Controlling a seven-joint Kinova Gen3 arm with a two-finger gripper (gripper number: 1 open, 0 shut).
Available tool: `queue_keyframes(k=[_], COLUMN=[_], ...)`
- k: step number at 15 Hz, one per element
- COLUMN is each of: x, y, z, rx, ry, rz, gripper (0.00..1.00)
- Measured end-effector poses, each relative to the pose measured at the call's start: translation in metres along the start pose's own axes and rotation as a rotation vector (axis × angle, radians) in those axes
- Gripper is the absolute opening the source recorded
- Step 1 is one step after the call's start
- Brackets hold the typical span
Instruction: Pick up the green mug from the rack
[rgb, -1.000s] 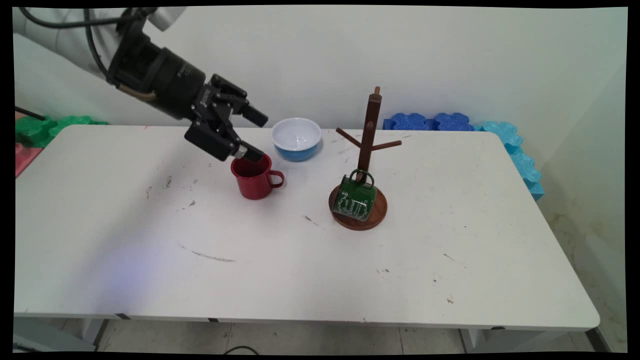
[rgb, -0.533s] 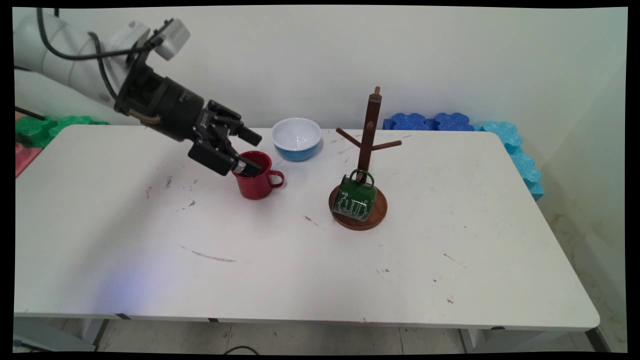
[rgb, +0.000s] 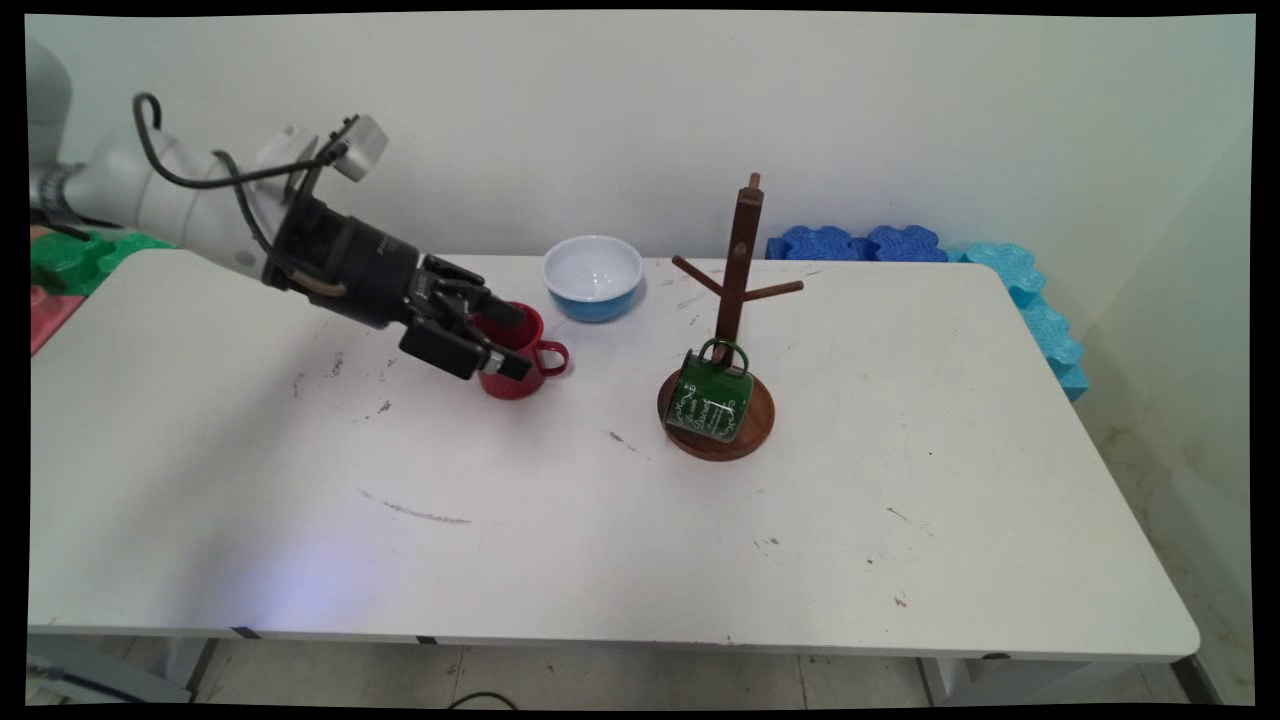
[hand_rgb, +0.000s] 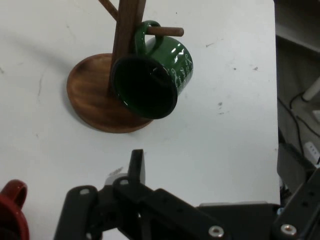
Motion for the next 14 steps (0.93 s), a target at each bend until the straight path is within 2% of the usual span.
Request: queue_keyframes(k=[6,14], x=[-0.024,-0.039], y=[-0.019,-0.031], z=[0.034,0.080], rx=[-0.034,-0.084], ry=[0.047,0.092], rz=[-0.075,-0.121], gripper=[1.00,1.00])
